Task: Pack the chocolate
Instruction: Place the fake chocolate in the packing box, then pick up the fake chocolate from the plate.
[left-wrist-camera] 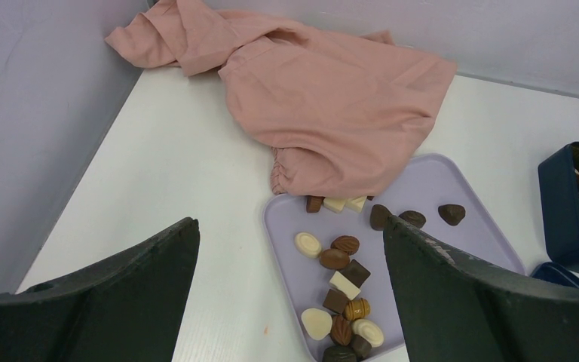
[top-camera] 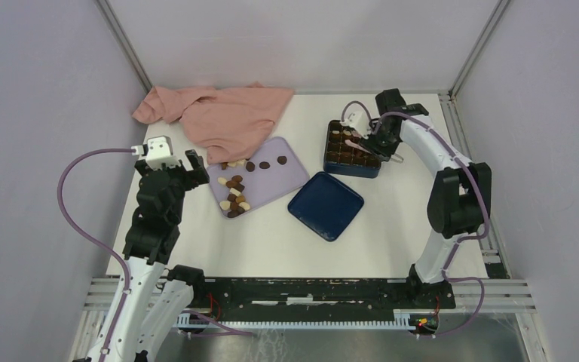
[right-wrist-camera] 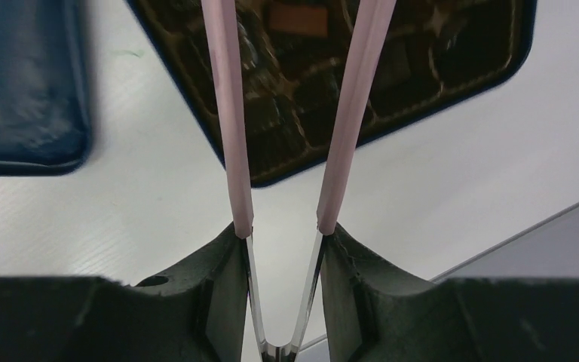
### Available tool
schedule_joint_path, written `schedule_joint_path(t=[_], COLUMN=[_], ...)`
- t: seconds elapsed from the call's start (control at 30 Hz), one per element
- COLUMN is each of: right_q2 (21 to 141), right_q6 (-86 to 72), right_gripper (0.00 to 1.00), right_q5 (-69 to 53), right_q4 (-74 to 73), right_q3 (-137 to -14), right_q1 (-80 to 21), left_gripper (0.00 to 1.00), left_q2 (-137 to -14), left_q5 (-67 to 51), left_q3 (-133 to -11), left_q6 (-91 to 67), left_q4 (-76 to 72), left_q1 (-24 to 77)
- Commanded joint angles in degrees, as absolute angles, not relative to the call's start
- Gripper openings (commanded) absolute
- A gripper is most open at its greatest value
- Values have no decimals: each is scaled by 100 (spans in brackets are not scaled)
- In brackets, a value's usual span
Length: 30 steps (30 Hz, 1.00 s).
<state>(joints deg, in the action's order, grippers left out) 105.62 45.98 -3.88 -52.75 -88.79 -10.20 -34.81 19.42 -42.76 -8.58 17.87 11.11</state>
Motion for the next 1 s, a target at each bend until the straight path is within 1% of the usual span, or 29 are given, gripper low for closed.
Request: schedule_joint_path(t=[0.0,0.13,0.27,0.5,0.67,0.8,0.97], right_q2=[9962,10011,10408,11401,12080,12511,12852], right_q6=[4596,4421,4291,4298,4260,4137,4080], right_gripper=[41,41,41,41,41,39,37], right_q5=[-728,-707,-589,-243,-40,326,760], right_q4=[-5191,-5034,-4921,-5069,-5209,-5198,-5130], right_q3=[-8930,-8920,-9127,-9903,-10503,-10965,-11263], right_q1=[-1948,-3048,-4068,-5137,-5465,-5492,-5478], left_gripper=[96,96,96,96,96,96,96], left_q2=[-3393,-3370,-3253,-3147,-3138,-3133,-3126], left_q5=[2044,2125,2275,2382,2364,2333,2303], left_q3=[-4281,-4278,-4239,-4214,-4225,-4219,-4223], left_q6=[-562,-564,-564,-547,-553,-547,-538], left_q4=[1582,1584,1557,1528,1527,1529,1526], left_q1=[1107,1107,1106,1108,1108,1104,1107])
